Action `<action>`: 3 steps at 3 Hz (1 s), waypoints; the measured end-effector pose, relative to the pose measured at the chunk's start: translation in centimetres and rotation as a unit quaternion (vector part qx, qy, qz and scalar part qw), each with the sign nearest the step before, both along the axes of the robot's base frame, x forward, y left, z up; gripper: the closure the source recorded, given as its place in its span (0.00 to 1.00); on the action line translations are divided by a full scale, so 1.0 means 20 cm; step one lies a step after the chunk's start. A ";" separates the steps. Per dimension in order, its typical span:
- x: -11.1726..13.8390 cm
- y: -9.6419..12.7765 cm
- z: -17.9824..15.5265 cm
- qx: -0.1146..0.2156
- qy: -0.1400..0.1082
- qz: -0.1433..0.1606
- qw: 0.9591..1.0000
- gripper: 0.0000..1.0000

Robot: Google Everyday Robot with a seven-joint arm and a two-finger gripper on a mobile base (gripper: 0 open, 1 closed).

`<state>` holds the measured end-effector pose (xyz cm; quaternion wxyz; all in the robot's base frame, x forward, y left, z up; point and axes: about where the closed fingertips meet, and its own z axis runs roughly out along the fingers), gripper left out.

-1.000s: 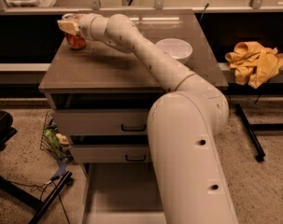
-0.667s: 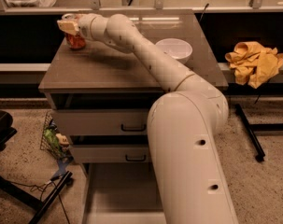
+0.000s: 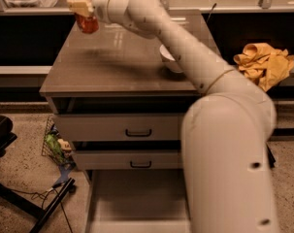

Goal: Place coke can into bottom drawer

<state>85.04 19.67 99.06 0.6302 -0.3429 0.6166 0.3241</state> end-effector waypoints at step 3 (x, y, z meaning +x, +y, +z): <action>-0.76 -0.43 0.12 0.010 -0.030 -0.020 0.999 1.00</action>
Offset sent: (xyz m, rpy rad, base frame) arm -0.2027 -0.1632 -0.0195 0.0309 0.0167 -0.0466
